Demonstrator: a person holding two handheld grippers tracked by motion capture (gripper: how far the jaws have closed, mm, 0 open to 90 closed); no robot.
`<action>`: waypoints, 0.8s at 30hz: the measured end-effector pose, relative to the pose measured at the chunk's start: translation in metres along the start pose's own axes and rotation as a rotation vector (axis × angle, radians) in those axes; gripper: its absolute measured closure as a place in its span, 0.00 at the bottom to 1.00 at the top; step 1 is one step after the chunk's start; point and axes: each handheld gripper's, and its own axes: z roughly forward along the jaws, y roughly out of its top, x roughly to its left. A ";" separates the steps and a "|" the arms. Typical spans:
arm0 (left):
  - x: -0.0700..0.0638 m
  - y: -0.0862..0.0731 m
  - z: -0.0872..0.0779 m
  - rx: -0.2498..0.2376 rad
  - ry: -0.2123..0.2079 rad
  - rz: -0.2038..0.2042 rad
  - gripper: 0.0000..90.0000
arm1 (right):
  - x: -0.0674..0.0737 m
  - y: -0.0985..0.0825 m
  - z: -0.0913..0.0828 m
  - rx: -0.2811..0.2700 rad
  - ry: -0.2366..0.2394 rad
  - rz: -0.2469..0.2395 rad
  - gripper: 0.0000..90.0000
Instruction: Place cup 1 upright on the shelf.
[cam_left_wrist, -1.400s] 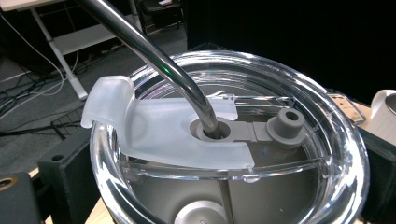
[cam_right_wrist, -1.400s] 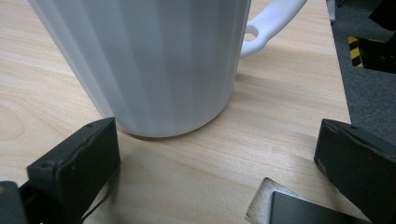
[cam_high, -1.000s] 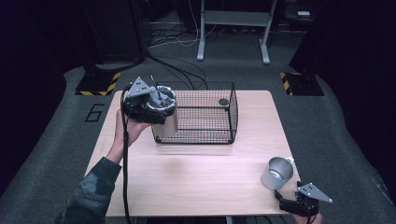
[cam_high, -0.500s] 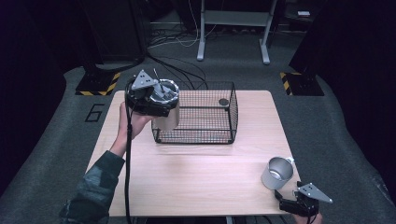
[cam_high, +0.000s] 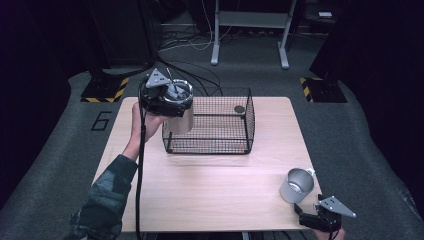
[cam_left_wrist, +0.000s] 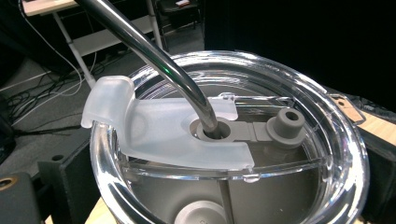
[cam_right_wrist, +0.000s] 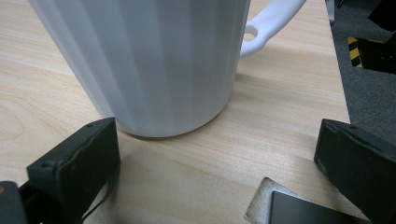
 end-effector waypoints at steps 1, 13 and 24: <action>0.001 0.001 0.002 0.000 0.002 -0.003 0.04 | 0.000 0.000 0.000 0.000 0.000 0.000 0.00; 0.010 0.002 0.023 0.012 0.007 -0.049 0.04 | 0.000 0.000 0.000 -0.001 -0.001 0.002 0.00; 0.016 -0.003 0.043 0.046 0.024 -0.057 0.04 | 0.000 0.000 0.000 0.000 -0.002 0.006 0.00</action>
